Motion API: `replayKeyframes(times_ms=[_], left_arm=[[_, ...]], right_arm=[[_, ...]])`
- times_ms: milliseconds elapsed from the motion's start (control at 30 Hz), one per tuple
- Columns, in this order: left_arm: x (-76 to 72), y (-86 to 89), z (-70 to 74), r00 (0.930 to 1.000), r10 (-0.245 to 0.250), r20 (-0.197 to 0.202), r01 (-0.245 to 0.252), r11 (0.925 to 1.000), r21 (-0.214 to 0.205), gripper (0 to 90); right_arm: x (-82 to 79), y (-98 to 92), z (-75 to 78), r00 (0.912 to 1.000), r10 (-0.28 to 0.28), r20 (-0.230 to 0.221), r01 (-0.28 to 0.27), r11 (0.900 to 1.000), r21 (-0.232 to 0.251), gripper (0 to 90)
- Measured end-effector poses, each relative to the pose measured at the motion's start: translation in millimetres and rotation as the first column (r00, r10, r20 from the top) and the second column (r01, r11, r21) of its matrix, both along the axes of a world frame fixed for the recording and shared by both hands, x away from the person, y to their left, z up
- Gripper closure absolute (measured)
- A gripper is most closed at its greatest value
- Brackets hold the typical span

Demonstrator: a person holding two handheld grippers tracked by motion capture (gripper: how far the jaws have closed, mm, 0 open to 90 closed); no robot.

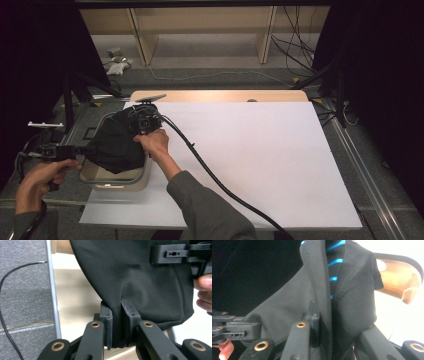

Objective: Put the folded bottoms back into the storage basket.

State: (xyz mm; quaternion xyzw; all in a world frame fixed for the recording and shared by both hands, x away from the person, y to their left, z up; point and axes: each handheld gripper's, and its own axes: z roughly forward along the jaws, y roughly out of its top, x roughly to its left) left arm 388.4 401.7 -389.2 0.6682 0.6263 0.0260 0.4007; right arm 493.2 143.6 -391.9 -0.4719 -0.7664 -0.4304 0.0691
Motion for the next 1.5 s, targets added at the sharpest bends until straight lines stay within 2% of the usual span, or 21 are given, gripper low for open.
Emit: replayKeyframes(times_ms=[367, 400, 433, 467, 500, 533, 600, 700, 800, 1000, 1200, 1333, 1433, 1500], left_arm=[[0.2, 2.7, -4.3, 0.9999, 0.008, -0.012, -0.008, 1.0000, -0.002, 80.0], [0.6, 2.6, -4.9, 0.9998, 0.012, -0.013, -0.012, 0.9999, 0.003, 79.2], [1.1, 1.9, -5.4, 0.9997, 0.023, -0.010, -0.023, 0.9995, 0.022, 74.1], [2.4, 0.6, -5.7, 0.9991, 0.038, -0.019, -0.037, 0.9986, 0.038, 57.6], [3.3, -0.1, -5.7, 0.9987, 0.046, -0.023, -0.045, 0.9978, 0.049, 44.6], [3.6, -0.7, -5.1, 0.9984, 0.053, -0.018, -0.052, 0.9974, 0.049, 40.9], [4.1, -0.9, -3.8, 0.9982, 0.056, -0.021, -0.055, 0.9975, 0.046, 32.0], [2.6, 0.4, -2.0, 0.9979, 0.064, -0.012, -0.063, 0.9973, 0.039, 32.3], [1.5, 0.0, 1.1, 0.9978, 0.066, -0.006, -0.065, 0.9964, 0.054, 31.9], [3.8, -7.1, 3.6, 0.9985, 0.054, -0.001, -0.054, 0.9965, 0.064, 29.1], [7.0, -13.3, 3.0, 0.9994, 0.036, 0.004, -0.036, 0.9988, 0.035, 25.4], [10.0, -21.5, 4.3, 0.9996, 0.019, 0.019, -0.020, 0.9994, 0.027, 24.4], [12.4, -28.7, 5.7, 0.9994, 0.008, 0.035, -0.009, 0.9999, 0.011, 24.0], [13.8, -33.2, 6.5, 0.9992, -0.006, 0.039, 0.006, 0.9999, 0.013, 24.0]], right_arm=[[-3.7, 4.6, -4.3, 1.0000, 0.002, 0.001, -0.002, 1.0000, -0.004, 72.3], [-3.6, 4.6, -4.8, 1.0000, 0.002, 0.000, -0.002, 1.0000, -0.005, 68.1], [-3.0, 4.8, -5.5, 1.0000, 0.001, -0.002, -0.001, 0.9999, -0.013, 54.7], [-1.2, 5.2, -6.6, 1.0000, 0.005, -0.008, -0.005, 0.9999, -0.011, 34.2], [1.5, 5.6, -7.5, 0.9994, 0.003, -0.033, -0.004, 0.9999, -0.010, 19.2], [3.1, 4.7, -7.3, 0.9993, -0.008, -0.036, 0.008, 0.9999, -0.012, 15.5], [5.1, 2.3, -5.3, 0.9992, 0.018, -0.036, -0.019, 0.9996, -0.021, 11.7], [5.8, -2.6, 2.0, 0.9994, 0.034, 0.000, -0.034, 0.9988, -0.036, 13.3], [8.0, -9.7, 10.0, 0.9996, 0.023, 0.013, -0.023, 0.9997, -0.006, 14.6], [7.2, -17.8, 20.0, 0.9986, 0.031, 0.044, -0.031, 0.9995, 0.003, 15.3], [5.6, -24.1, 26.3, 0.9967, 0.046, 0.066, -0.047, 0.9988, 0.012, 15.9], [4.8, -30.5, 30.1, 0.9956, 0.051, 0.079, -0.052, 0.9986, 0.009, 15.9], [5.3, -38.0, 31.1, 0.9931, 0.050, 0.106, -0.050, 0.9988, -0.002, 16.1], [6.3, -44.6, 28.8, 0.9934, 0.048, 0.104, -0.049, 0.9988, 0.010, 16.1]])
